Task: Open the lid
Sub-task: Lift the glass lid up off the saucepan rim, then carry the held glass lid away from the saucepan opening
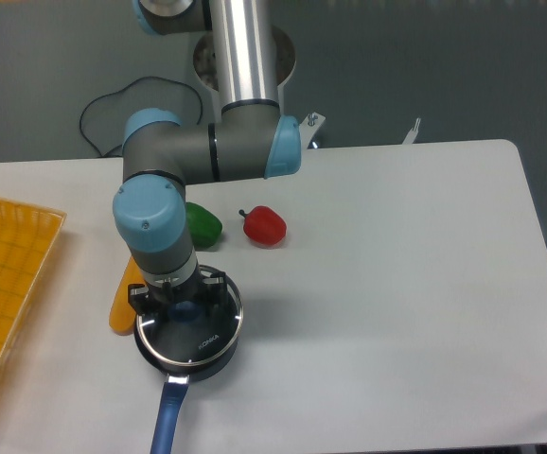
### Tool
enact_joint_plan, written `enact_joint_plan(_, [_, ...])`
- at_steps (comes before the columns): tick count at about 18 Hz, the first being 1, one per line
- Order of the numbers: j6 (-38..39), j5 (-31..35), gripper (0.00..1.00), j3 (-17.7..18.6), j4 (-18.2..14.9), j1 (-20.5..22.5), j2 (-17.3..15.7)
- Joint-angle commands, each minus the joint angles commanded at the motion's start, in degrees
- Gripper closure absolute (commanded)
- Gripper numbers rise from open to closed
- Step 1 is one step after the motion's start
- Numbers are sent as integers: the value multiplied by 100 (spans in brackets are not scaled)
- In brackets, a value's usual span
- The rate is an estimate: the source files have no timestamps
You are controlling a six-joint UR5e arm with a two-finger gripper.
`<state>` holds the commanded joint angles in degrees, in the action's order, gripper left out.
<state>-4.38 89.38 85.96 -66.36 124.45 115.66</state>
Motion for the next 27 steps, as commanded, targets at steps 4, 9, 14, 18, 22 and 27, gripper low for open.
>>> enact_joint_plan(4, [-737, -18, 43, 0, 9, 123, -44])
enact_joint_plan(9, [-1362, -9, 43, 17, 44, 316, -97])
enact_joint_plan(14, [-2311, -26, 43, 18, 79, 545, -149])
enact_joint_plan(18, [-3129, -18, 46, 35, 97, 790, -175])
enact_joint_plan(22, [-3700, -18, 46, 35, 97, 1010, -193])
enact_joint_plan(27, [-4263, -9, 49, 88, 97, 1239, -185])
